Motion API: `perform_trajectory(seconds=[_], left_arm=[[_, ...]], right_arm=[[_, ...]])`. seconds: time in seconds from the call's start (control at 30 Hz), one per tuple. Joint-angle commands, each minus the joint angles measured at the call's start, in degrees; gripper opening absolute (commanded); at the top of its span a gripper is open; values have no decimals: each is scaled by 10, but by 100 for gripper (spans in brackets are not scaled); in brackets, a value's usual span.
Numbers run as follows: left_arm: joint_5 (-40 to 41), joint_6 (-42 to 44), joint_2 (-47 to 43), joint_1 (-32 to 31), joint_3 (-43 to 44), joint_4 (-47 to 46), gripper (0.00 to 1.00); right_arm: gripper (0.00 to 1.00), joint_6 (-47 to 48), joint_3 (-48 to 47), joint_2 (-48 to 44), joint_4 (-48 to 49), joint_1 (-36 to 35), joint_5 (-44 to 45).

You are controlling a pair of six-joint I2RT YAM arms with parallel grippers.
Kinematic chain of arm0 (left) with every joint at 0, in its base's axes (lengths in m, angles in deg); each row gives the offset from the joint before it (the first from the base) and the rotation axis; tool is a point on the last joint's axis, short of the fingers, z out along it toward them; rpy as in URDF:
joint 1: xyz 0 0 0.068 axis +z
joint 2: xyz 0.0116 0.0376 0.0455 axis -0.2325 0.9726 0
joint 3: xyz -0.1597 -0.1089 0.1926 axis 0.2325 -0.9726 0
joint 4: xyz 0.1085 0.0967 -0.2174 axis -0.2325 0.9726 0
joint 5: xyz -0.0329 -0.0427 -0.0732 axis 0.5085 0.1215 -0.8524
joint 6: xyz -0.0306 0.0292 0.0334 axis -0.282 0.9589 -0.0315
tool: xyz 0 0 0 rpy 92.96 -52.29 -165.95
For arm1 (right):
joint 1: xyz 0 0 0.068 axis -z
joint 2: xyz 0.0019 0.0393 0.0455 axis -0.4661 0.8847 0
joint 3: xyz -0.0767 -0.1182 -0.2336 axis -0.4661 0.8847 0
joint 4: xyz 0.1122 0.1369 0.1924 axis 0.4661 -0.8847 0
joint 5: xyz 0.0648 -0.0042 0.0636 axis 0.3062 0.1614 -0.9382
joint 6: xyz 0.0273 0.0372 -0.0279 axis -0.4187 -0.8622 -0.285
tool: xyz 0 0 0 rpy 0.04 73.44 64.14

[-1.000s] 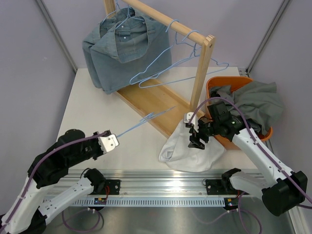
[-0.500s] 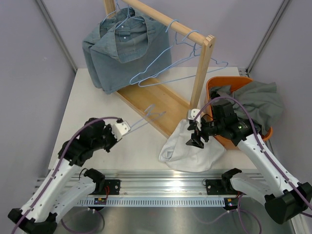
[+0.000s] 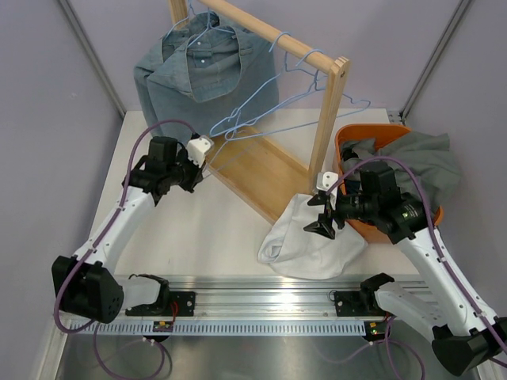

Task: Remove the skirt from the hanger
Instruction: Place the hanger at the clothesline.

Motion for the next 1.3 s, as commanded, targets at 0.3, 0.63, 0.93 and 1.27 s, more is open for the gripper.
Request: perform_trajectory(seconds=[0.3, 0.63, 0.93, 1.27], left_arm=[[-21, -77, 154, 17, 268, -84, 0], [-42, -59, 232, 14, 383, -92, 0], [-68, -51, 279, -30, 480, -83, 0], [-59, -70, 315, -51, 578, -80, 0]], right_arm=[[76, -38, -34, -6, 15, 16, -35], [76, -52, -42, 0, 20, 19, -50], [75, -59, -40, 2, 23, 20, -59], [75, -68, -32, -4, 27, 25, -69]])
